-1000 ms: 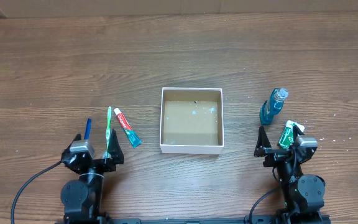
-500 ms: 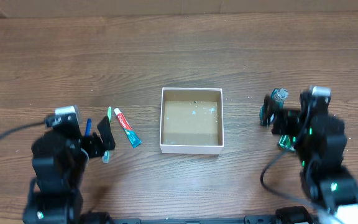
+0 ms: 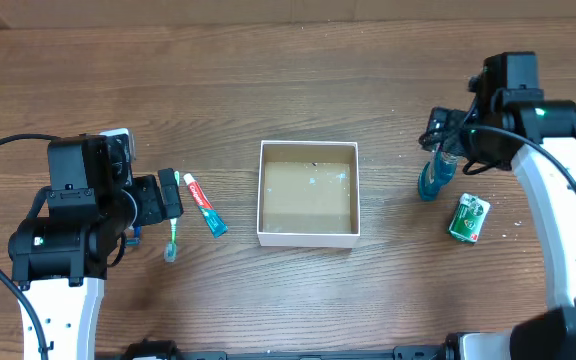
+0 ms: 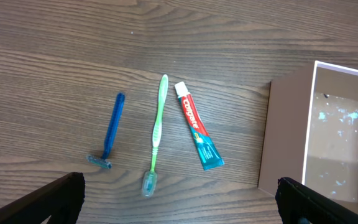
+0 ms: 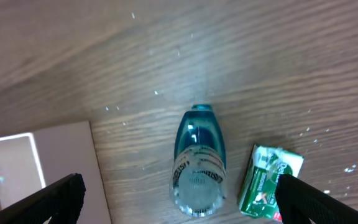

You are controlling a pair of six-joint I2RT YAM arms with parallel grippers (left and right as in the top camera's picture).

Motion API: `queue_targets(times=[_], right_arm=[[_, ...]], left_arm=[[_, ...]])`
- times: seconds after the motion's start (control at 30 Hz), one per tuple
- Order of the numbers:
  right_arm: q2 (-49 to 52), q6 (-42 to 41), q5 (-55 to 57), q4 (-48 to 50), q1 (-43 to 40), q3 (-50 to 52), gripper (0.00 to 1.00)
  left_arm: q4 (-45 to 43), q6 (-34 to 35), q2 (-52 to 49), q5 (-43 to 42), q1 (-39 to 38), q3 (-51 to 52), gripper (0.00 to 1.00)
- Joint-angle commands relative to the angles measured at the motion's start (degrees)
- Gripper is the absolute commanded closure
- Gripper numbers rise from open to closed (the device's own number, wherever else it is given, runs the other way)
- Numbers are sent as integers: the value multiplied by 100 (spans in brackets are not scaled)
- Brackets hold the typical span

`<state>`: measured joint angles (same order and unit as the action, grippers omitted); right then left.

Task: Pack container
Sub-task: 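Reach the right gripper to the blue Listerine bottle and grasp it, then carry the Listerine bottle into the white box and release it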

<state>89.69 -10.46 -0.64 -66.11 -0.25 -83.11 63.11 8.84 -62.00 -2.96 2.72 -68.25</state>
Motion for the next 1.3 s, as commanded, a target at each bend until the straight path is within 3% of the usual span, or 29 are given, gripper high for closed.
queue_targets(times=[0.0,0.37,0.43,0.53,0.6,0.9,1.13,1.23,1.27], right_arm=[[328,-2,-50,-85,-15,-122,0],[831,-2,39,367,-20,452,3],[850,0,125,396,-20,470,12],[850,0,125,389,-20,474,34],[850,0,125,391,-20,474,42],[850,-2,205,389,-20,474,61],[800,-4,201,367,-20,404,83],[501,-4,179,197,44,24,85],[308,-4,173,74,109,-199,93]], left_arm=[[11,-70,7,-116,-13,-162,0],[42,-70,7,-116,-13,-162,0],[52,-70,7,-116,-13,-162,0],[76,-70,7,-116,-13,-162,0],[74,-68,7,-116,-13,-162,0],[74,-68,7,-118,-13,-162,0],[74,-70,7,-116,-13,-162,0],[72,-70,7,-116,-13,-162,0],[74,-70,7,-116,-13,-162,0]])
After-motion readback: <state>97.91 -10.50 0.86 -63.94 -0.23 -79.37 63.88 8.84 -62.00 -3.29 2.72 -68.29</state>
